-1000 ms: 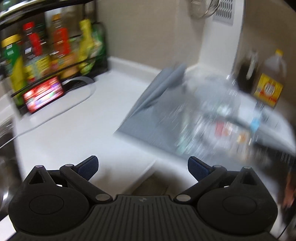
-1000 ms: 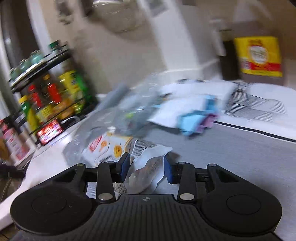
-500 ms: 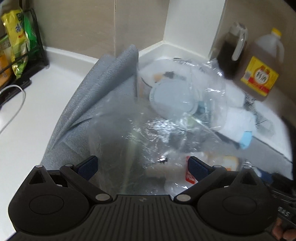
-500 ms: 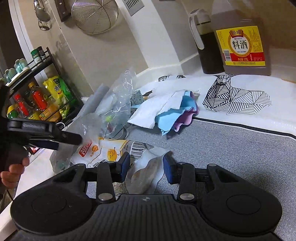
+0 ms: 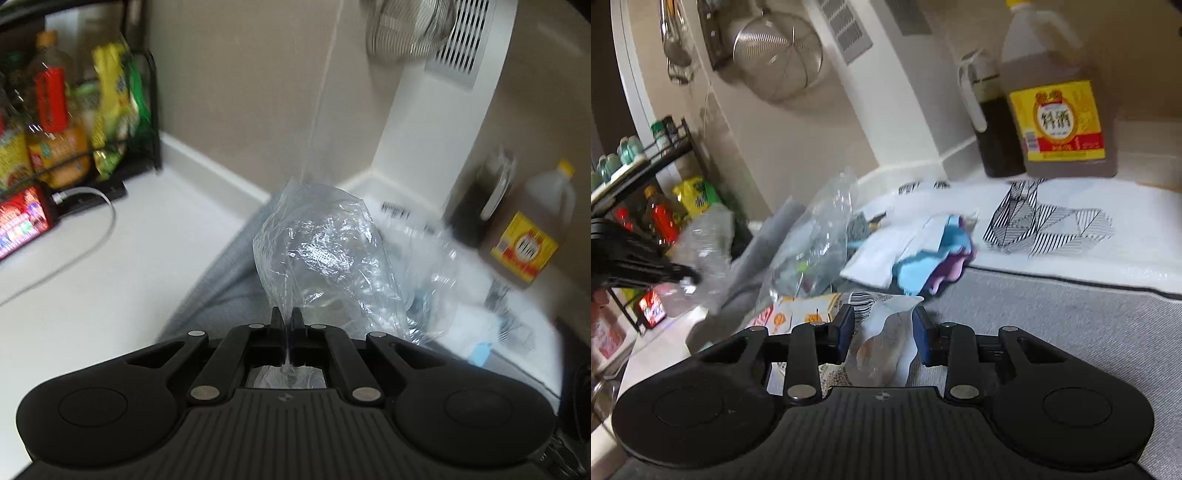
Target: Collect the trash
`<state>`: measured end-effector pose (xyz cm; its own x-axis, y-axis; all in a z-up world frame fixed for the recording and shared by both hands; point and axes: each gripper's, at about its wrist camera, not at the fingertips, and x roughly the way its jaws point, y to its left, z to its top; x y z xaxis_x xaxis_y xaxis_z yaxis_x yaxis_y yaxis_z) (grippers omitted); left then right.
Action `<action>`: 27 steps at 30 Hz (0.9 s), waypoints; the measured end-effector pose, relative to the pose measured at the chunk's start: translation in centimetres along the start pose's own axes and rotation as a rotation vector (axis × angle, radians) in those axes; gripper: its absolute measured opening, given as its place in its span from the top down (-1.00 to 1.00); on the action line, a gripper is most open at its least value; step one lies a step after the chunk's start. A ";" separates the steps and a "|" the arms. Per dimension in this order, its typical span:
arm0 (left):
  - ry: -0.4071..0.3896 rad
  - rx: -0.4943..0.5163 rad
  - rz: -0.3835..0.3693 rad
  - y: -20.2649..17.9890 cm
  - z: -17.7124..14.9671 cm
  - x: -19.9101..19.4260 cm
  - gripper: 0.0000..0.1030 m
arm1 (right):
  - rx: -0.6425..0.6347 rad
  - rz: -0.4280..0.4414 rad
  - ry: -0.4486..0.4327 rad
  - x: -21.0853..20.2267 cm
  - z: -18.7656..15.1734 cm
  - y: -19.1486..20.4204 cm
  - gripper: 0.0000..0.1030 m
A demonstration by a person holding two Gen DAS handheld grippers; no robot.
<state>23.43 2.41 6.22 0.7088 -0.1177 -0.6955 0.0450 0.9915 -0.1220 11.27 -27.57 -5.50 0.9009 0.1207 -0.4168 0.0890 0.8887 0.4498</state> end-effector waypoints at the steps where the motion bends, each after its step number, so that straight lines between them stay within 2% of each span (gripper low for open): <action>1: -0.023 0.001 0.000 0.3 -0.1 -1.2 0.96 | 0.002 -0.004 -0.009 -0.1 0.1 0.0 0.32; 6: -0.077 -0.019 0.007 2.6 -1.7 -5.8 0.96 | 0.010 -0.010 -0.057 -0.7 0.3 -0.2 0.35; 15: -0.102 -0.032 0.085 7.5 -8.1 -14.1 0.96 | -0.054 0.042 -0.172 -2.3 0.2 1.4 0.38; 20: -0.074 0.010 0.133 8.3 -11.9 -17.5 0.96 | -0.029 0.046 -0.176 -3.4 -0.5 2.0 0.38; 27: -0.007 0.032 0.132 9.1 -17.4 -19.4 0.96 | -0.111 0.072 -0.200 -9.3 -2.0 5.8 0.38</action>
<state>-2.15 12.72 6.25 0.7150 0.0137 -0.6990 -0.0262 0.9996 -0.0072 2.54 -22.66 -0.57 0.9704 0.1058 -0.2172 -0.0163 0.9256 0.3782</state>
